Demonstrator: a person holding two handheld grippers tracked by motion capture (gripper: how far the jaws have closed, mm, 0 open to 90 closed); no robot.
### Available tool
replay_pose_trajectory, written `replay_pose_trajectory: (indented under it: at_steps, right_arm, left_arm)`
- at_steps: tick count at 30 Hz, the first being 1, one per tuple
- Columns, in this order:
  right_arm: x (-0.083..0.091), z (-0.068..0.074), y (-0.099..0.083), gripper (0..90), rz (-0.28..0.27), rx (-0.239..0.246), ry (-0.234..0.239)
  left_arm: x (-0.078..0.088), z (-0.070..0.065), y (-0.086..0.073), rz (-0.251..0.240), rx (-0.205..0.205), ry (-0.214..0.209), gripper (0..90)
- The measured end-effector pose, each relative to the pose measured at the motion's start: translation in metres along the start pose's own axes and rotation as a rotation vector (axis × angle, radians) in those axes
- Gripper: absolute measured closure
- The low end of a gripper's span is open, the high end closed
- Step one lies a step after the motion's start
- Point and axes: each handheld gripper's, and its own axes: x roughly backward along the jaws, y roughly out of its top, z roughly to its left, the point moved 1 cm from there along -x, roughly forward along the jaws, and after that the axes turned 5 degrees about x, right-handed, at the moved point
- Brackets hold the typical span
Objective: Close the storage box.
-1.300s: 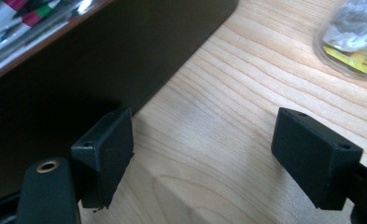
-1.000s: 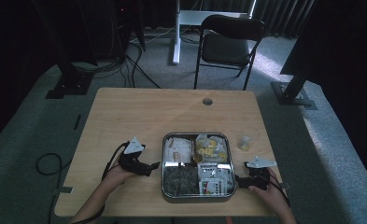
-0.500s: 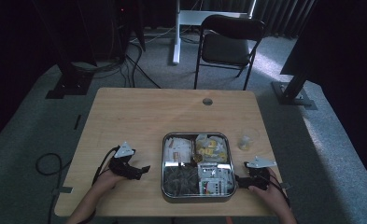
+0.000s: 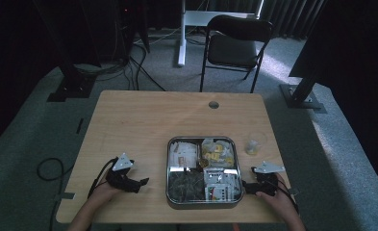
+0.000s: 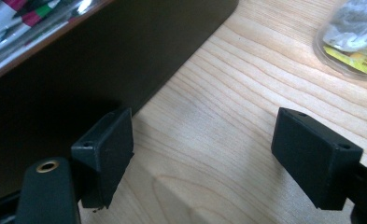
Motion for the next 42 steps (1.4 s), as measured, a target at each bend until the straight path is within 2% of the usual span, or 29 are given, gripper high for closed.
replay_pose_trajectory:
  at_steps: [4, 10, 11, 15, 20, 26, 42]
  right_arm:
    - [0.000, 0.000, 0.000, 20.2, 0.000, 0.000, 0.000]
    - [0.000, 0.000, 0.000, 20.2, 0.000, 0.000, 0.000]
    - [0.000, 0.000, 0.000, 20.2, 0.000, 0.000, 0.000]
    - [0.000, 0.000, 0.000, 20.2, 0.001, 0.001, 0.000]
    - [0.000, 0.000, 0.000, 20.1, 0.000, -0.001, -0.002]
    - [0.000, 0.000, 0.000, 20.1, -0.001, 0.000, -0.003]
    - [0.000, 0.000, 0.000, 18.9, 0.001, -0.003, -0.006]
  left_arm:
    - [0.001, -0.004, -0.004, 0.017, -0.017, 0.000, 1.6]
    - [0.005, -0.004, -0.015, 0.031, -0.014, 0.007, 1.6]
    - [0.007, -0.003, -0.018, 0.028, -0.017, 0.018, 1.6]
    - [0.010, -0.001, -0.021, 0.034, -0.010, 0.009, 1.6]
    - [0.010, -0.001, -0.024, 0.065, -0.028, 0.027, 1.6]
    - [0.007, -0.004, -0.024, 0.103, -0.045, 0.034, 1.7]
    - [0.007, -0.004, -0.024, 0.103, -0.046, 0.033, 1.7]
